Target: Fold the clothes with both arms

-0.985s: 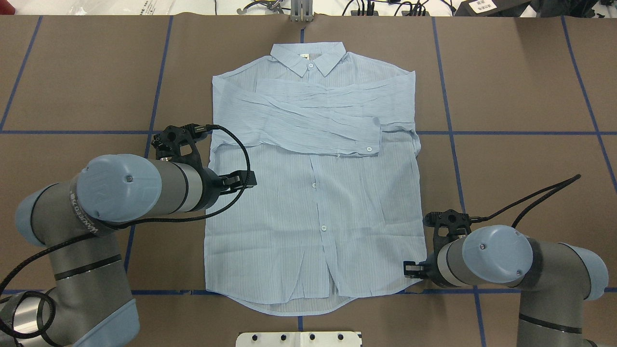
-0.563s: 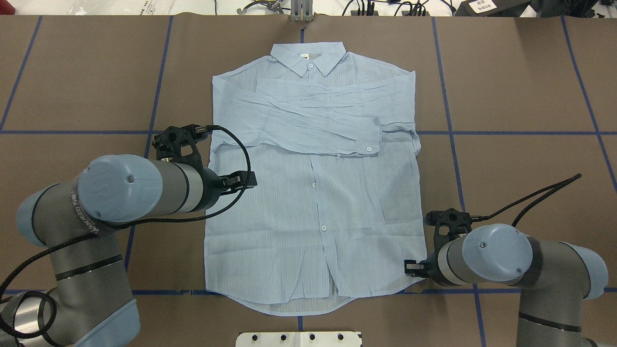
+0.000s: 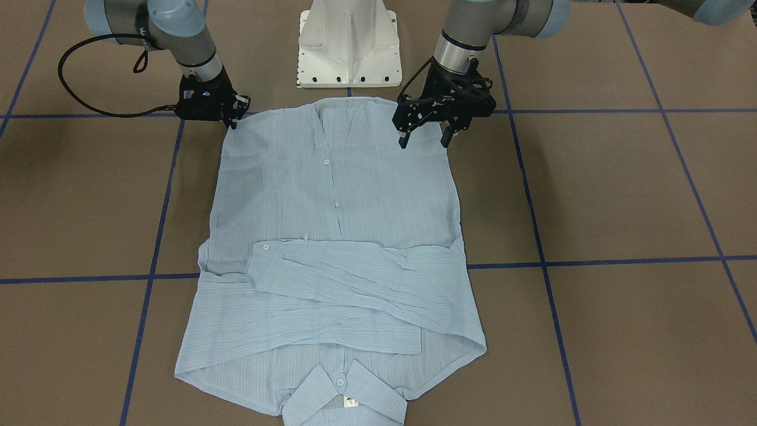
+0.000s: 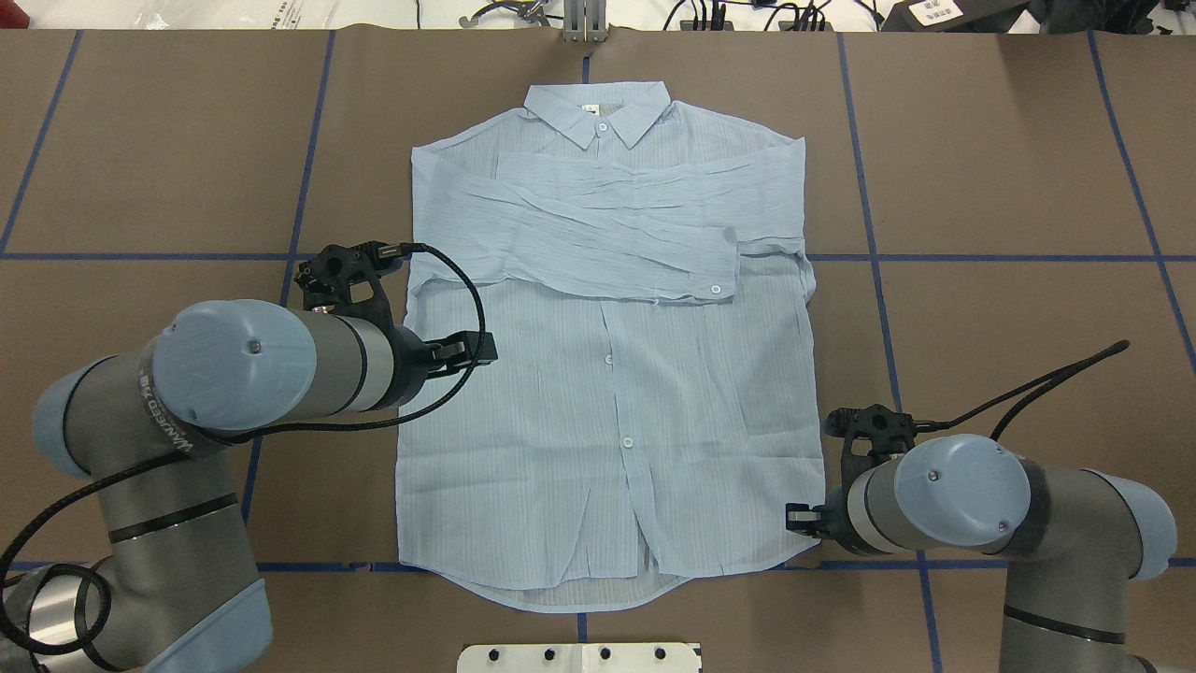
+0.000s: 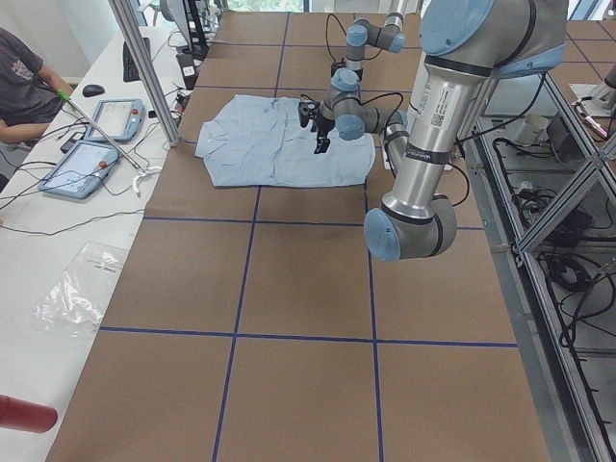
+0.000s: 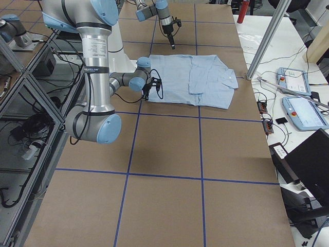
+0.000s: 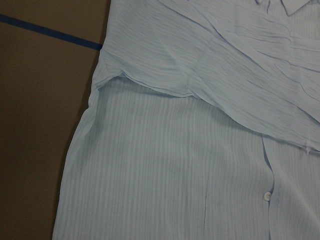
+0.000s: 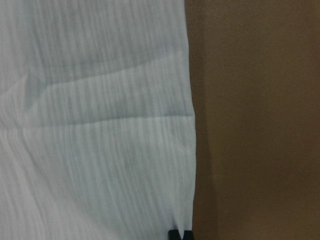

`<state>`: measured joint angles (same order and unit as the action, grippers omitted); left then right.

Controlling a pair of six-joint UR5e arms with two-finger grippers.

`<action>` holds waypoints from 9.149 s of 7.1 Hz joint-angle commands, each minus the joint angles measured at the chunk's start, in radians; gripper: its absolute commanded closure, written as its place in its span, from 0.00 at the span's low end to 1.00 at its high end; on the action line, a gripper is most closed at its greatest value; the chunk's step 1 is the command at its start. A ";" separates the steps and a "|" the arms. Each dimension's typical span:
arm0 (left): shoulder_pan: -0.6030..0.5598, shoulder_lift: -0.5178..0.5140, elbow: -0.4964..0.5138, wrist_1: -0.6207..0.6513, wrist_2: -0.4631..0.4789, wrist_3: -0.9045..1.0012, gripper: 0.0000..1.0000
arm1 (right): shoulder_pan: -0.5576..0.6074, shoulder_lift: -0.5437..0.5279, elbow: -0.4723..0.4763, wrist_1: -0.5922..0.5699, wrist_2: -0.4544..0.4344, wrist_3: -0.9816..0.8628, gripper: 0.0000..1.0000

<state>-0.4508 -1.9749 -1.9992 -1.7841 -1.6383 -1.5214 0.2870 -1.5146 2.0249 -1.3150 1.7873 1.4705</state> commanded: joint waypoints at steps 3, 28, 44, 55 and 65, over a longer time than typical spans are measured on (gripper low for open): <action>0.003 0.011 -0.001 0.000 0.000 -0.008 0.01 | 0.000 0.001 0.008 -0.003 -0.006 0.005 1.00; 0.270 0.169 -0.001 0.040 -0.011 -0.126 0.59 | 0.052 0.010 0.055 0.006 -0.011 0.004 1.00; 0.255 0.163 -0.010 0.045 -0.009 -0.152 1.00 | 0.066 0.014 0.058 0.006 -0.014 0.005 1.00; 0.153 0.174 -0.069 0.046 -0.037 0.009 1.00 | 0.251 0.059 0.061 0.006 0.145 -0.010 1.00; -0.003 0.163 -0.069 0.043 -0.161 0.190 1.00 | 0.400 0.083 0.052 0.003 0.250 -0.042 1.00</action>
<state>-0.4165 -1.8075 -2.0685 -1.7404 -1.7753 -1.3587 0.6676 -1.4490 2.0810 -1.3091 2.0292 1.4343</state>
